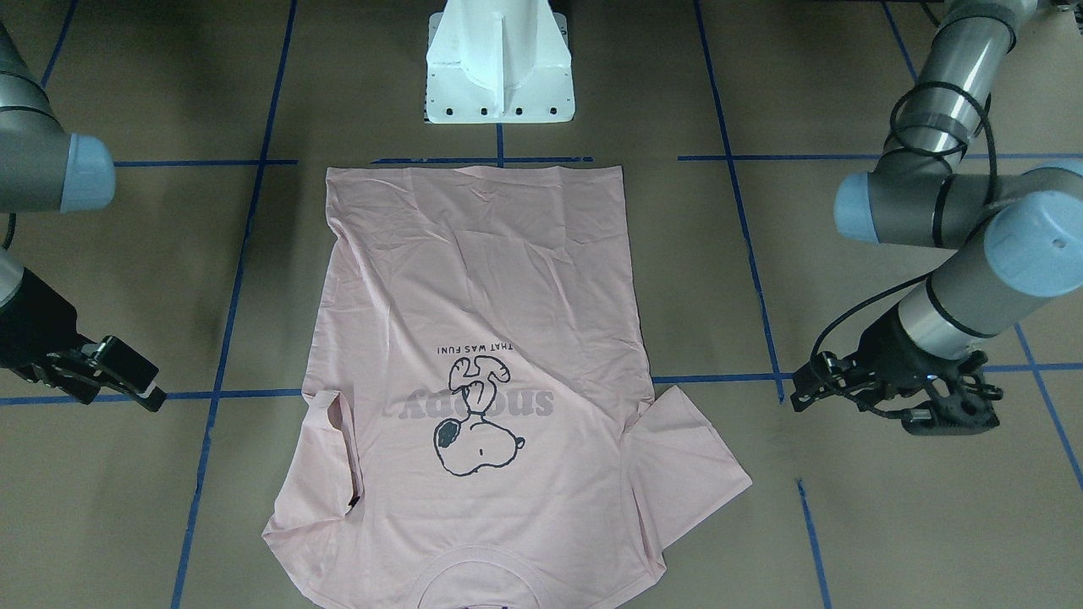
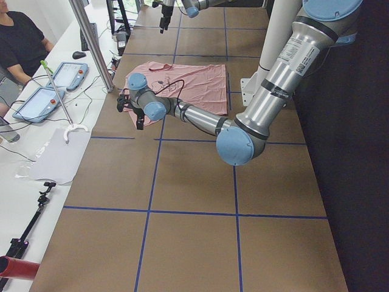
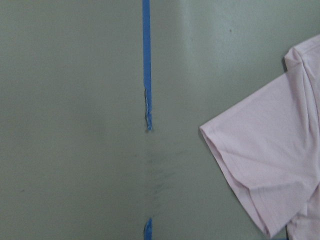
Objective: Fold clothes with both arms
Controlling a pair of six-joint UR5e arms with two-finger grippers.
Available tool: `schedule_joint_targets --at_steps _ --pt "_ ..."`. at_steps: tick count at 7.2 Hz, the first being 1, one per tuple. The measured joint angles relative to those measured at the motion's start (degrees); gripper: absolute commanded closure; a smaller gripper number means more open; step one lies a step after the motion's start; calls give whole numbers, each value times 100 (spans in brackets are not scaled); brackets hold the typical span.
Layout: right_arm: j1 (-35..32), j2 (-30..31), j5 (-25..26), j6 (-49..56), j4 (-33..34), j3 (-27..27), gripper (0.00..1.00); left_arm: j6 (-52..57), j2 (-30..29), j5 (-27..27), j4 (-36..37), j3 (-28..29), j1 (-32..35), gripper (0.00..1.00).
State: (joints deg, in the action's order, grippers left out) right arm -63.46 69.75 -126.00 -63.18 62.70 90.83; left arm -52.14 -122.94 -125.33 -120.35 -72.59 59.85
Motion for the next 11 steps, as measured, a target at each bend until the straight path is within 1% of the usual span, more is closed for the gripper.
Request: schedule_joint_targets --at_steps 1,2,3,5,7,10,11 --pt "-18 292 -5 36 3 296 0 -142 -301 415 -238 472 -171 28" --pt "-22 558 4 49 4 565 0 -300 -574 794 -321 826 -374 32" --pt "-24 724 19 53 3 725 0 -466 -803 1124 -349 1103 -559 34" --pt "-23 836 37 78 -3 793 0 -581 -1026 1660 -430 1448 -829 37" --pt "-23 841 58 108 -3 790 0 -595 -1065 1904 -466 1554 -932 40" --pt "-21 832 67 116 4 766 0 -594 -1058 1951 -624 1690 -989 46" --pt "-21 830 67 115 5 766 0 -592 -1057 1956 -659 1724 -991 54"
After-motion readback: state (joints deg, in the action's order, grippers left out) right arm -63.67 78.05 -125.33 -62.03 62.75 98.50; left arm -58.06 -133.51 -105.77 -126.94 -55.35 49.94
